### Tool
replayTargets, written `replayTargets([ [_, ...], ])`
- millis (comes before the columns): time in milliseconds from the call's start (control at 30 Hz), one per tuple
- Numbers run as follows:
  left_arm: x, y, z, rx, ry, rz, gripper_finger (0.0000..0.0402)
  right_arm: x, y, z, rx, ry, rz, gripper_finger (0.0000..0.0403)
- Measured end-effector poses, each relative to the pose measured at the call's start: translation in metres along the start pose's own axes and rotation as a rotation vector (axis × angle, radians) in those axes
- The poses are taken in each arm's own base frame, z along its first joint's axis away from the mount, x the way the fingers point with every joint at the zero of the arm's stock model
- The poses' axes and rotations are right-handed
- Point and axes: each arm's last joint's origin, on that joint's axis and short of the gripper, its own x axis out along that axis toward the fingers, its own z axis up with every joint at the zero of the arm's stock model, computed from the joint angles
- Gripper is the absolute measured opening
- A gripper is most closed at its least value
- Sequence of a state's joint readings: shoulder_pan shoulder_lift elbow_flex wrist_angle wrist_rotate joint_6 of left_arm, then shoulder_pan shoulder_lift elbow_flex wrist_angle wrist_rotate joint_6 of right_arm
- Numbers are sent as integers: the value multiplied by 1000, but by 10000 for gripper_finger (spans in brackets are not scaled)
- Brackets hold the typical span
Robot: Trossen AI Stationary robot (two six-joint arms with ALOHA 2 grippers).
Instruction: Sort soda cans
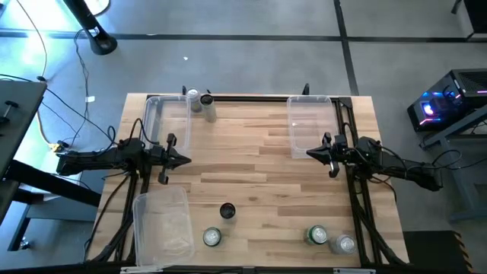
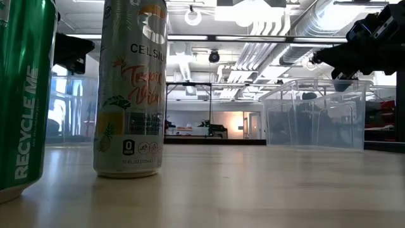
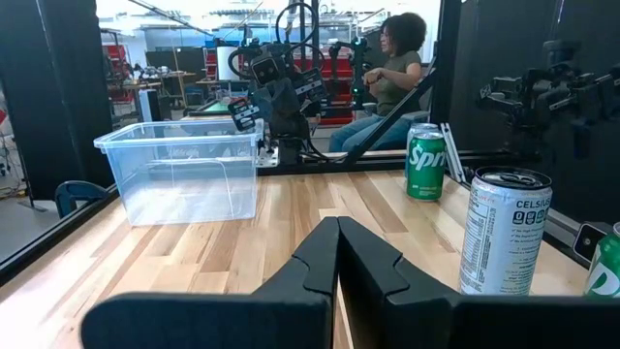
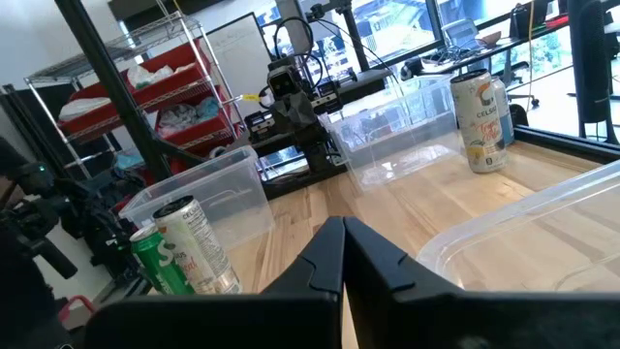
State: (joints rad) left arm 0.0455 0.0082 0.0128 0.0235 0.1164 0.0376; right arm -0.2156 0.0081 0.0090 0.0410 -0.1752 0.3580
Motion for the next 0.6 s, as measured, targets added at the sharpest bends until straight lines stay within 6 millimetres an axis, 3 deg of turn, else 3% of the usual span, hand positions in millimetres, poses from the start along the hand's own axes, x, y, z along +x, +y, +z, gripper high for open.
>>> replayTargets([
  [400, 0, 0, 0, 0, 0, 0, 0, 0, 0, 0, 0, 0, 0, 0],
  [533, 0, 0, 0, 0, 0, 0, 0, 0, -4, 2, -62, -49, -136, 0],
  [600, 0, 0, 0, 0, 0, 0, 0, -1, -4, 7, 75, -135, -175, 0],
])
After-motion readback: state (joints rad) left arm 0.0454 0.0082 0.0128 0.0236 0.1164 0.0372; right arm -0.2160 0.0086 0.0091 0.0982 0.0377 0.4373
